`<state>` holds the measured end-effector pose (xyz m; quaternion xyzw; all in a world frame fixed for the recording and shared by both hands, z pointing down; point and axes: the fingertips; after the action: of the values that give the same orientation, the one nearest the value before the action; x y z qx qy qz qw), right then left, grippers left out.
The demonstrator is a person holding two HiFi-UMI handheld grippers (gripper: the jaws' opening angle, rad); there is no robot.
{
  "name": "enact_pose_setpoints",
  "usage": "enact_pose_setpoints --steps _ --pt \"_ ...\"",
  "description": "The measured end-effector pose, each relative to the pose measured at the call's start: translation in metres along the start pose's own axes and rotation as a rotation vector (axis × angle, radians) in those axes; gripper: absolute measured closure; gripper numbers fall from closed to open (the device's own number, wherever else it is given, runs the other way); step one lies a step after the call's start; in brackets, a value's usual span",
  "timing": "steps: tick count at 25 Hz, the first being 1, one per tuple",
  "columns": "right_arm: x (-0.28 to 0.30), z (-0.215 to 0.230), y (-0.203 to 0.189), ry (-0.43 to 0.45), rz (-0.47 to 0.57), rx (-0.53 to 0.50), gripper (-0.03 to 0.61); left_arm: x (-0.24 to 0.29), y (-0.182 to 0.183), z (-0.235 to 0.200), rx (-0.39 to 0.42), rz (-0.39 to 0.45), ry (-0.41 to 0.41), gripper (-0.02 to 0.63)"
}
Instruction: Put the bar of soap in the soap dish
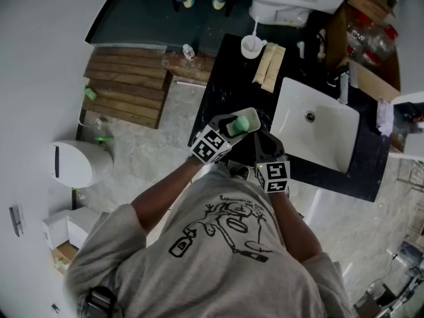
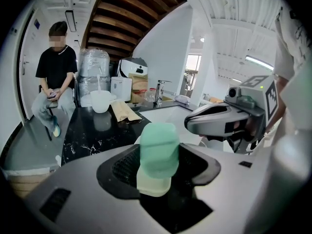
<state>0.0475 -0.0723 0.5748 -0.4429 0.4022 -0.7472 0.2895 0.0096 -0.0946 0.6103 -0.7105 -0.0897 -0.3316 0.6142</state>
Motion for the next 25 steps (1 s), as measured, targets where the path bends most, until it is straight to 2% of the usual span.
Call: enact_pose_setpoints --steps 14,25 --pt "0.002 0.0 -0.004 0.004 -0.01 0.006 0.555 0.014 -0.001 -0.005 0.027 -0.108 -0.032 0.368" --pt "0.001 -0.001 -0.005 0.008 -0.01 0.011 0.555 0.022 -0.001 -0.004 0.096 -0.211 -0.06 0.368"
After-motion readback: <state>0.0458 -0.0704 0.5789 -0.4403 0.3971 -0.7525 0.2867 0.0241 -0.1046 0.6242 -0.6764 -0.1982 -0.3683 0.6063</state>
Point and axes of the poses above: the fingertips, and each gripper's own axes: x forward along the fingers, z to its right, y out of its top, and after that the axes turned 11 degrees about x, right-handed
